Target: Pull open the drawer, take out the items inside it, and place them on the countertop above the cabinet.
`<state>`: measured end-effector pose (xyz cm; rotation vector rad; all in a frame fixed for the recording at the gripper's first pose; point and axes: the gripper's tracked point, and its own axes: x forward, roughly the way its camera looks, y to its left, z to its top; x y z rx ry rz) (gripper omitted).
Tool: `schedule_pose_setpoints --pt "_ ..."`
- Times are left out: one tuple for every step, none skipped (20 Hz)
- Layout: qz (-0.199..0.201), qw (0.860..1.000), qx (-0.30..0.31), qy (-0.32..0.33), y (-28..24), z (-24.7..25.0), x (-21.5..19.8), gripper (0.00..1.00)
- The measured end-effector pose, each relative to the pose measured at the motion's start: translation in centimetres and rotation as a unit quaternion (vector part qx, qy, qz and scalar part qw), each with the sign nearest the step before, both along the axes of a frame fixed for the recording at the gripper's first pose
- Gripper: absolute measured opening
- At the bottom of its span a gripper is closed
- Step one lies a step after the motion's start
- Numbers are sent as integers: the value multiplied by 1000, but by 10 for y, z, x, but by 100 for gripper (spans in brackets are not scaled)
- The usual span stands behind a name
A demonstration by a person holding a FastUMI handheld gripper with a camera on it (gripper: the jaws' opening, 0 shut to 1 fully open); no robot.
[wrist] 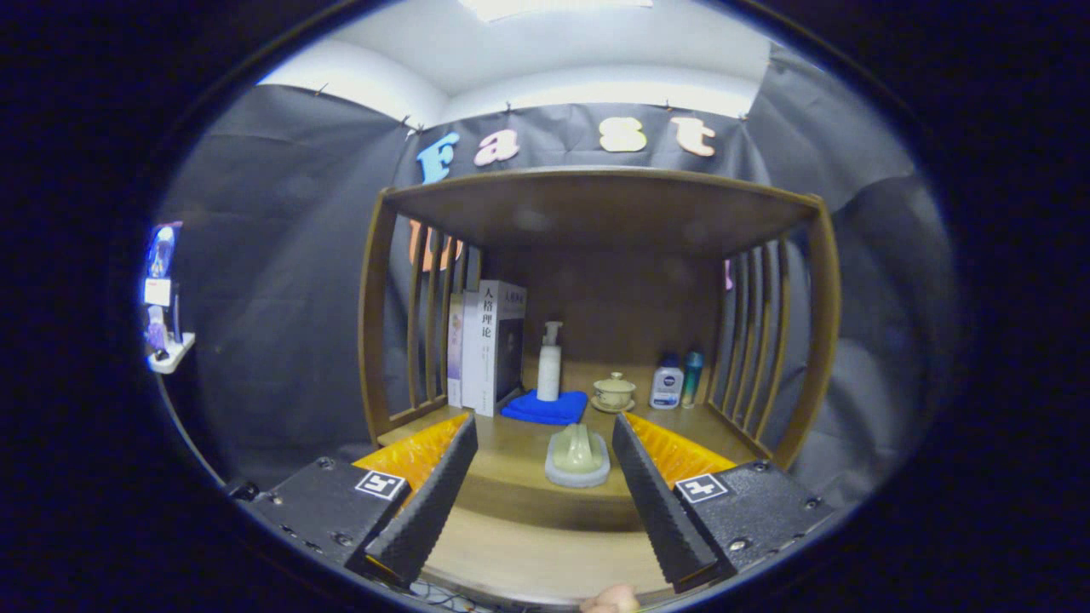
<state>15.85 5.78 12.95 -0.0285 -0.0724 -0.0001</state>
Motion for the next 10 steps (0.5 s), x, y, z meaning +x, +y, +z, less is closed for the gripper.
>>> schedule_pose_setpoints --pt "-4 1000 12 -7 0 -10 -14 100" --pt "-6 1000 25 -11 0 -18 -24 100" --pt "-9 999 36 -16 0 -28 -32 100" --pt "-16 999 44 -21 -4 -36 -42 100" --pt "-21 998 49 -27 -6 -44 -50 100" --pt "-30 998 49 -32 -9 -52 -57 100" --pt "-39 998 46 -31 -13 -63 -64 100" --pt "-47 998 42 -28 -15 -73 -71 100" --pt "-51 998 38 -25 -13 -82 -76 100" --pt "-52 998 36 -27 -10 -91 -83 100"
